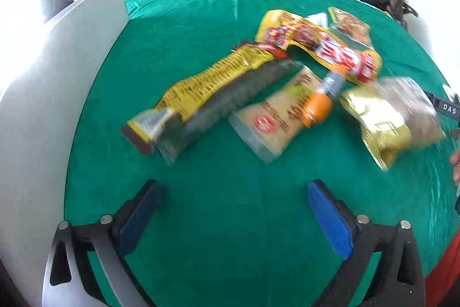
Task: Organize snacks
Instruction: 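Return both tools over the remaining snacks on the green sheet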
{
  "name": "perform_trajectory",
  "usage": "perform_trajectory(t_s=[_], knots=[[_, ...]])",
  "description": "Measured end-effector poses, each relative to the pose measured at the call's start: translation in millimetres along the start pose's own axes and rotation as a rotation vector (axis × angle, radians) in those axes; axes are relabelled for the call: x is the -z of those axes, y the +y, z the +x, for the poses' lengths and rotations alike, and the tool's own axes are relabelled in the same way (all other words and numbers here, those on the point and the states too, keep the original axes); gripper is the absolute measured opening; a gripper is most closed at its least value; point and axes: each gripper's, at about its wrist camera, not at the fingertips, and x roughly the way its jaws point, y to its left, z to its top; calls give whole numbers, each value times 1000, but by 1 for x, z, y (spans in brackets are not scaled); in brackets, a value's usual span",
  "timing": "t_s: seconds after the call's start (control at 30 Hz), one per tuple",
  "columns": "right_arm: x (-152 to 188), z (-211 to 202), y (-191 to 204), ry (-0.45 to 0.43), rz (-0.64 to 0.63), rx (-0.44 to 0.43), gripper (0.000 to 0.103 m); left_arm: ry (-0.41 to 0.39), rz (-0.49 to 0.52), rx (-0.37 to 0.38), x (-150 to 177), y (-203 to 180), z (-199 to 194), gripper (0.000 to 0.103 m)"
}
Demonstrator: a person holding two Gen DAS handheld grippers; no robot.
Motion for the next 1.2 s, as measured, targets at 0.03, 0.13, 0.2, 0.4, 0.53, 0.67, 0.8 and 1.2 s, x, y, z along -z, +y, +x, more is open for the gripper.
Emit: perform_trajectory(t_s=[0.03,0.13,0.2,0.4,0.53,0.67,0.8,1.2], knots=[[-8,6,-2,2,8,2,97,-13,-17,-11,-5,2,3,103],[-21,18,-5,-13,-7,-14,99,-50,-55,-30,-10,6,10,103],[-21,19,-8,-15,-7,-23,100,-101,-63,-34,-4,9,11,103],[-20,19,-8,-14,-9,-20,101,-105,-68,-35,-4,10,12,103],[-20,18,-8,-14,-10,-19,101,-105,-68,-35,-4,10,11,103],[-20,18,-7,-14,-9,-19,101,-106,-68,-35,-4,10,11,103],[-21,19,-8,-14,-9,-19,101,-106,-68,-35,-3,10,11,103],[-21,19,-8,-13,-9,-19,101,-107,-71,-35,-2,13,9,103]])
